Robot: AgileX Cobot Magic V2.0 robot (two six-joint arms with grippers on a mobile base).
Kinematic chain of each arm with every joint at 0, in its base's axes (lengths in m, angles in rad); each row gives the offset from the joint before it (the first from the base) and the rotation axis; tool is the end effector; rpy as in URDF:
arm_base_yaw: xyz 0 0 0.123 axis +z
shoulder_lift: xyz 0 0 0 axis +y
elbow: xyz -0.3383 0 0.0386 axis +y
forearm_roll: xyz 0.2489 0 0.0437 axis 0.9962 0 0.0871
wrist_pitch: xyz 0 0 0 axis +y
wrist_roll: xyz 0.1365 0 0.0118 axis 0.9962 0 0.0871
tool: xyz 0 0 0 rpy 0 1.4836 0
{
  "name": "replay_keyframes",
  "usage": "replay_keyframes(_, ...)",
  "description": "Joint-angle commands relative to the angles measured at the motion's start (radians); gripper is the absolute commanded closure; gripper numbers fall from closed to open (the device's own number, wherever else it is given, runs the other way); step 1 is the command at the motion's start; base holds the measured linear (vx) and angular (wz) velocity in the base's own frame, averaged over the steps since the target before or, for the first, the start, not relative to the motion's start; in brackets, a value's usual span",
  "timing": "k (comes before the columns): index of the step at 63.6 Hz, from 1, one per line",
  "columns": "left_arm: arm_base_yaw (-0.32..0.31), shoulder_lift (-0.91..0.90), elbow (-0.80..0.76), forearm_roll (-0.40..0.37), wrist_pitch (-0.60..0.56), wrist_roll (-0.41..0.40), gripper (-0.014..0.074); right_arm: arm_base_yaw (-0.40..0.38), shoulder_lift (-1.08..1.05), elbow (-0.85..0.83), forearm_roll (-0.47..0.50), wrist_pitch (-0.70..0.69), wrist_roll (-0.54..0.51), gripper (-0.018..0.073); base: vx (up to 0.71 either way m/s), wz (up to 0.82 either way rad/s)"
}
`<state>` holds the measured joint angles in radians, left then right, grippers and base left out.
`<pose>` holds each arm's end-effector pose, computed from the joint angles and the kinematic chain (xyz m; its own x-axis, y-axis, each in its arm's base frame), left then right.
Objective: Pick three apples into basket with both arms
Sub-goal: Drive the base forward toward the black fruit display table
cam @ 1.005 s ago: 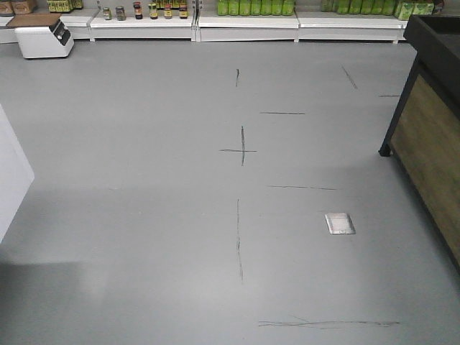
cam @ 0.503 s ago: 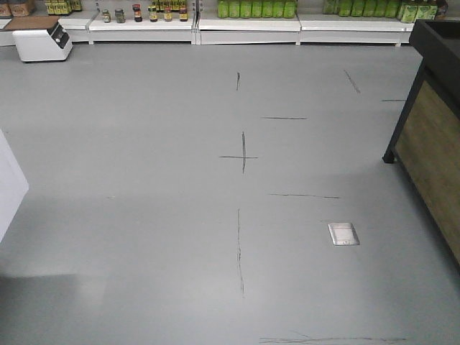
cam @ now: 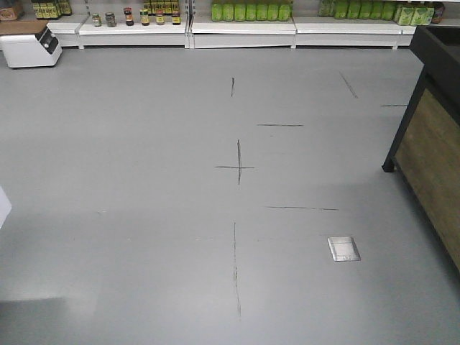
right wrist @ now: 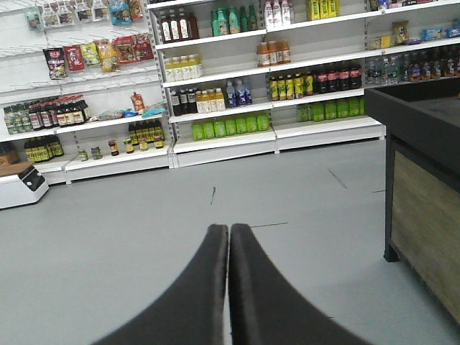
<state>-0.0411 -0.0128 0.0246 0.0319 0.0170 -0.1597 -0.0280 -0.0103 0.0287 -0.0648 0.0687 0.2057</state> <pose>0.0474 -0.0019 0.2059 0.0527 -0.1297 -0.9901 0.0477 0.9907 -0.1273 0.0480 -0.0020 0.1971 0.0048 0.1405 -0.9901 0.0321 0.9895 0.1406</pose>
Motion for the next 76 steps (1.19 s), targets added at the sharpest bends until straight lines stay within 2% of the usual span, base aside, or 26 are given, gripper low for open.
replay_keyframes(1,0.001,-0.014,0.023,-0.006,-0.072,-0.002,0.0604,-0.002,-0.010,0.014,-0.007,-0.075,-0.006,0.0568,0.21,-0.06)
replay_keyframes(76,0.001,-0.014,0.023,-0.006,-0.072,-0.002,0.0604,-0.002,-0.010,0.014,-0.007,-0.075,-0.006,0.0568,0.20,-0.04)
